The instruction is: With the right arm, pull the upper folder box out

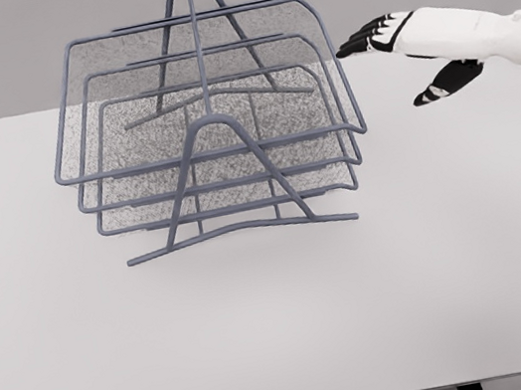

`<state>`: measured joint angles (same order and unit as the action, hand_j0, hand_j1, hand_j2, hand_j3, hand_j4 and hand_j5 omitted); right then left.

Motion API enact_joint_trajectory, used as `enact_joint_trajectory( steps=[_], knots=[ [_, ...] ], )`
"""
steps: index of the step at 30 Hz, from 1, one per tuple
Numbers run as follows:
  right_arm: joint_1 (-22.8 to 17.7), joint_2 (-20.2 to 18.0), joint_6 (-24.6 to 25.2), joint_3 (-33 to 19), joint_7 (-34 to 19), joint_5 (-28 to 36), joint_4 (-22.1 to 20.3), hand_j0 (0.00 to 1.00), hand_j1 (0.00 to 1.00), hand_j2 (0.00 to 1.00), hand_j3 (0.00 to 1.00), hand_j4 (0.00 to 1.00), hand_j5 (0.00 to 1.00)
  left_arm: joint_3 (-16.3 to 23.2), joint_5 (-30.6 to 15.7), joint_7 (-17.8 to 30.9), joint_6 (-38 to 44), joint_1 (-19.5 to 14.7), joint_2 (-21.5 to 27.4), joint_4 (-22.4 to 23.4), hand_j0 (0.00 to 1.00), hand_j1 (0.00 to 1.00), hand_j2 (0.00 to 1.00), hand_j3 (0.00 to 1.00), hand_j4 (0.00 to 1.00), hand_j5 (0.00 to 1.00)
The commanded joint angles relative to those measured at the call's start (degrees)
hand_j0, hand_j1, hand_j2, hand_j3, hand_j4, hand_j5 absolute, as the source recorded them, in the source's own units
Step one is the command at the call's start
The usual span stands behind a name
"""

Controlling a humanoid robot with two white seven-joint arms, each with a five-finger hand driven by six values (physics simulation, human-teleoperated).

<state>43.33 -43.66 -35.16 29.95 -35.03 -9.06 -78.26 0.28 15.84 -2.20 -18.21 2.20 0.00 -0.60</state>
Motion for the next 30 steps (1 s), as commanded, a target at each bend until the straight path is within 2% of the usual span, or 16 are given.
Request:
enact_joint_trajectory(
  steps=[1,2,5,12,13,18,26,30],
  knots=[
    [0.00,1.83,0.16,0.72,0.03,-1.31,1.10,1.00,1.00,1.00,1.00,1.00,1.00,-0.02,-0.02,0.01,-0.07,0.00,0.00,-0.02,1.00,1.00,1.00,1.00,1.00,1.00],
    [1.49,1.83,0.16,0.72,0.03,-1.39,1.18,1.00,1.00,1.00,1.00,1.00,1.00,-0.02,-0.02,0.01,0.01,0.00,0.00,-0.02,1.00,1.00,1.00,1.00,1.00,1.00],
    [2.02,2.71,0.16,0.46,0.03,-1.83,3.47,1.00,1.00,1.00,1.00,1.00,1.00,-0.02,-0.02,0.01,-0.07,0.00,0.00,-0.02,1.00,1.00,1.00,1.00,1.00,1.00],
    [2.11,5.08,0.16,0.72,0.03,-4.38,3.29,1.00,1.00,1.00,1.00,1.00,1.00,-0.02,-0.02,0.01,0.02,0.00,0.00,-0.02,1.00,1.00,1.00,1.00,1.00,1.00],
    [2.02,6.31,0.16,0.72,0.03,-6.05,3.38,1.00,1.00,1.00,1.00,1.00,1.00,-0.02,-0.02,0.01,0.02,0.00,0.00,-0.02,1.00,1.00,1.00,1.00,1.00,1.00],
    [1.23,7.19,0.16,1.16,0.03,-8.16,3.29,1.00,1.00,1.00,1.00,1.00,1.00,-0.02,-0.02,0.01,-0.07,0.00,0.00,-0.02,1.00,1.00,1.00,1.00,1.00,1.00],
    [-1.32,7.10,0.16,1.16,0.03,-10.18,3.29,1.00,1.00,1.00,1.00,1.00,1.00,-0.02,-0.02,0.01,0.02,0.00,0.00,-0.02,1.00,1.00,1.00,1.00,1.00,1.00],
    [-1.32,6.05,0.16,0.64,0.03,-9.83,3.12,1.00,1.00,1.00,1.00,1.00,1.00,-0.02,-0.02,0.01,0.02,0.00,0.00,-0.02,1.00,1.00,1.00,1.00,1.00,1.00]
  ],
)
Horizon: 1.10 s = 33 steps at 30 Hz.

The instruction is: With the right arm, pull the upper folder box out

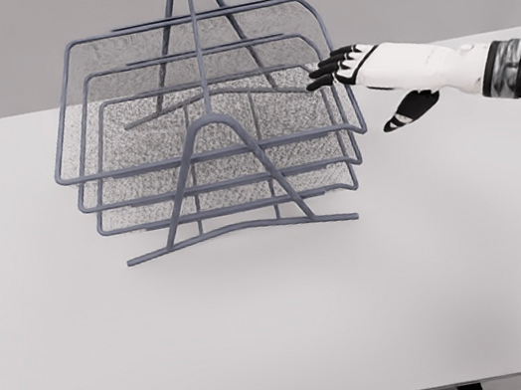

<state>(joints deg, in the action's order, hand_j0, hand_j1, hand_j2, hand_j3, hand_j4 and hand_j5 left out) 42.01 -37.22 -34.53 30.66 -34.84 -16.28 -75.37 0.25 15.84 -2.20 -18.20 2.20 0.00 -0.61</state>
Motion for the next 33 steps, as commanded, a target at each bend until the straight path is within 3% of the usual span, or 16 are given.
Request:
enact_joint_trajectory(
  steps=[1,28,33],
  knots=[
    [0.00,-0.84,-0.47,-0.16,-0.16,-2.45,0.04,1.00,1.00,1.00,1.00,1.00,1.00,0.01,-0.02,0.00,0.00,0.00,0.00,0.00,1.00,1.00,1.00,1.00,1.00,1.00],
    [-0.44,-10.24,-0.47,-0.51,-0.16,-0.69,-0.40,1.00,1.00,1.00,1.00,1.00,1.00,0.01,-0.02,0.00,0.00,0.00,0.00,0.08,1.00,1.00,1.00,1.00,1.00,1.00],
    [-2.64,-11.47,-0.47,-3.85,-0.16,-0.69,-0.40,1.00,1.00,1.00,1.00,1.00,1.00,0.01,-0.02,0.00,-0.08,0.00,0.00,0.00,1.00,1.00,1.00,1.00,1.00,1.00]
  ],
)
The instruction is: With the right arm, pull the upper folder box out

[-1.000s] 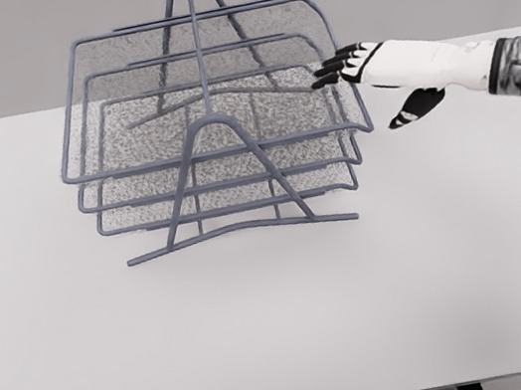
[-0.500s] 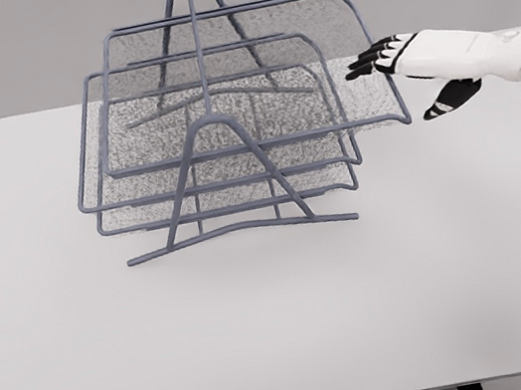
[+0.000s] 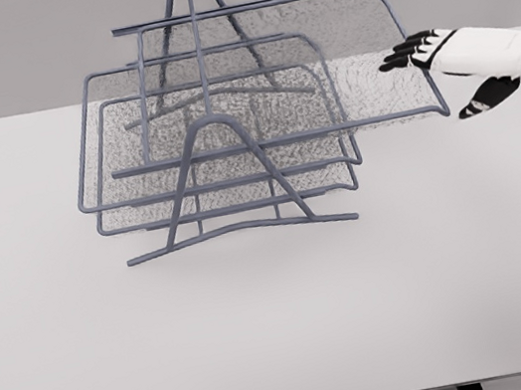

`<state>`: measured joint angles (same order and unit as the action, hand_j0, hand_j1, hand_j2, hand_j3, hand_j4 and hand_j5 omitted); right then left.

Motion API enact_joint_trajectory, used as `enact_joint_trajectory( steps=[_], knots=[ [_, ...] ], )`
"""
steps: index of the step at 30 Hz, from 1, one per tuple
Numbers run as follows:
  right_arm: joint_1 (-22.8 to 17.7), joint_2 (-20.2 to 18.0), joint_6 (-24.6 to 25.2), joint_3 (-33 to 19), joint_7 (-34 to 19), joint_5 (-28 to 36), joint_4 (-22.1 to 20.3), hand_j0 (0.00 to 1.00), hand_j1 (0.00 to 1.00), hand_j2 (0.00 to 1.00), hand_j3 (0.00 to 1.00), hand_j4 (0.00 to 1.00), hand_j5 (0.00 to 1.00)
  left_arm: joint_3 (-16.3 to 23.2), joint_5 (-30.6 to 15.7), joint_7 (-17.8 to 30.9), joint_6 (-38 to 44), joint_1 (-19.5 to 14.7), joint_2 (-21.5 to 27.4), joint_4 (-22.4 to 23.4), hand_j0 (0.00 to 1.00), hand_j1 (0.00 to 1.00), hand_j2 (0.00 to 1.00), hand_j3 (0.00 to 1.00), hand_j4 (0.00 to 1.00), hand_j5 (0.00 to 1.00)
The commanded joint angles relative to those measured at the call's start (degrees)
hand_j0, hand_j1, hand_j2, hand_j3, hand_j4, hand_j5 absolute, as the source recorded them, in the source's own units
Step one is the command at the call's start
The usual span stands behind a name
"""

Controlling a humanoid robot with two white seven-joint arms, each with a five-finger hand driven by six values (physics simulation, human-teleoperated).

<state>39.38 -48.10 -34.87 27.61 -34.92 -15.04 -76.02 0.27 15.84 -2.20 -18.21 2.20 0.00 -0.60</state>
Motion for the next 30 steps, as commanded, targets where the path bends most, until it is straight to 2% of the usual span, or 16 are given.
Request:
enact_joint_trajectory(
  steps=[1,7,8,17,24,30],
  knots=[
    [0.00,-1.03,-0.13,-1.41,-0.08,-1.75,0.26,1.00,1.00,1.00,1.00,1.00,1.00,-0.01,-0.02,0.01,0.01,0.00,0.00,-0.01,1.00,1.00,1.00,1.00,1.00,1.00],
    [0.00,-4.46,-0.13,-1.94,-0.08,1.06,0.08,1.00,1.00,1.00,1.00,1.00,1.00,-0.01,-0.02,0.01,0.01,0.00,0.00,-0.01,1.00,1.00,1.00,1.00,1.00,1.00],
    [0.00,-4.55,-0.13,-2.82,-0.08,1.06,-0.88,1.00,1.00,1.00,1.00,1.00,1.00,-0.01,-0.02,0.01,0.01,0.00,0.00,-0.01,1.00,1.00,1.00,1.00,1.00,1.00],
    [-0.44,-6.31,-0.13,-3.00,-0.08,1.32,-0.88,1.00,1.00,1.00,1.00,1.00,1.00,-0.01,-0.02,0.01,0.01,0.00,0.00,-0.01,1.00,1.00,1.00,1.00,1.00,1.00],
    [-0.44,-9.30,-0.13,-3.26,-0.08,1.85,-0.80,1.00,1.00,1.00,1.00,1.00,1.00,-0.01,-0.02,0.01,0.01,0.00,0.00,-0.01,1.00,1.00,1.00,1.00,1.00,1.00],
    [-0.35,-9.30,-0.13,-3.26,-0.08,1.94,-0.88,1.00,1.00,1.00,1.00,1.00,1.00,-0.01,-0.02,0.01,0.01,0.00,0.00,0.07,1.00,1.00,1.00,1.00,1.00,1.00]
  ],
)
